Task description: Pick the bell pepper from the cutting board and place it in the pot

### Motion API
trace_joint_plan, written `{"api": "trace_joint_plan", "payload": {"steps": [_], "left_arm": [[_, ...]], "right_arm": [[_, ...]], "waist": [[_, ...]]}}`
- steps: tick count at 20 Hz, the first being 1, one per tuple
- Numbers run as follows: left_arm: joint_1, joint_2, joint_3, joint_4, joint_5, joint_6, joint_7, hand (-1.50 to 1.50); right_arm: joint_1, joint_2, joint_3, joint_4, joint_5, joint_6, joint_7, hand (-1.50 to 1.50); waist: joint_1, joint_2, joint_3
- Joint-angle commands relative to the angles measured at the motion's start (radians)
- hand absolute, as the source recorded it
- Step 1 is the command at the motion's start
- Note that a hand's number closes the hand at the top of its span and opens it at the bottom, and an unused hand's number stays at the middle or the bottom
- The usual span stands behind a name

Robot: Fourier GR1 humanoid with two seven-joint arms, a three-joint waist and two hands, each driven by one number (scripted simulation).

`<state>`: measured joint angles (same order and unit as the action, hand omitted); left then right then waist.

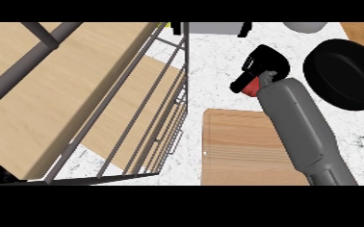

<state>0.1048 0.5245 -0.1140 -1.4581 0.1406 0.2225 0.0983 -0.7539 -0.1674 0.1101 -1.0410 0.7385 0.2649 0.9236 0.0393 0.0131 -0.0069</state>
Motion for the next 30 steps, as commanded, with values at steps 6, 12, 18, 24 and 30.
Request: {"api": "trace_joint_plan", "payload": {"steps": [6,12,18,24,30], "left_arm": [[-0.083,0.008,0.047,-0.031,0.013,-0.016,-0.014,0.00],[-0.038,-0.003,0.048,-0.044,0.006,-0.013,-0.048,0.00],[-0.043,-0.003,0.047,-0.089,-0.005,-0.002,-0.004,0.00],[-0.066,-0.034,0.033,-0.060,-0.038,0.018,0.000,0.00],[-0.065,-0.044,0.043,-0.049,-0.036,0.002,-0.027,0.00]], "right_arm": [[-0.220,-0.076,0.075,0.057,0.209,-0.065,0.063,1.50],[-0.295,-0.141,0.119,0.013,0.396,-0.177,0.151,1.50],[-0.332,-0.177,-0.006,-0.032,0.377,-0.281,0.125,1.50],[-0.313,-0.242,-0.069,-0.002,0.385,-0.370,0.028,1.50],[-0.268,-0.351,-0.174,0.034,0.318,-0.427,-0.114,1.50]], "waist": [[-0.027,-0.013,0.005],[-0.035,-0.018,0.005],[-0.038,-0.016,0.007],[-0.037,-0.010,0.007],[-0.043,-0.010,0.007]]}}
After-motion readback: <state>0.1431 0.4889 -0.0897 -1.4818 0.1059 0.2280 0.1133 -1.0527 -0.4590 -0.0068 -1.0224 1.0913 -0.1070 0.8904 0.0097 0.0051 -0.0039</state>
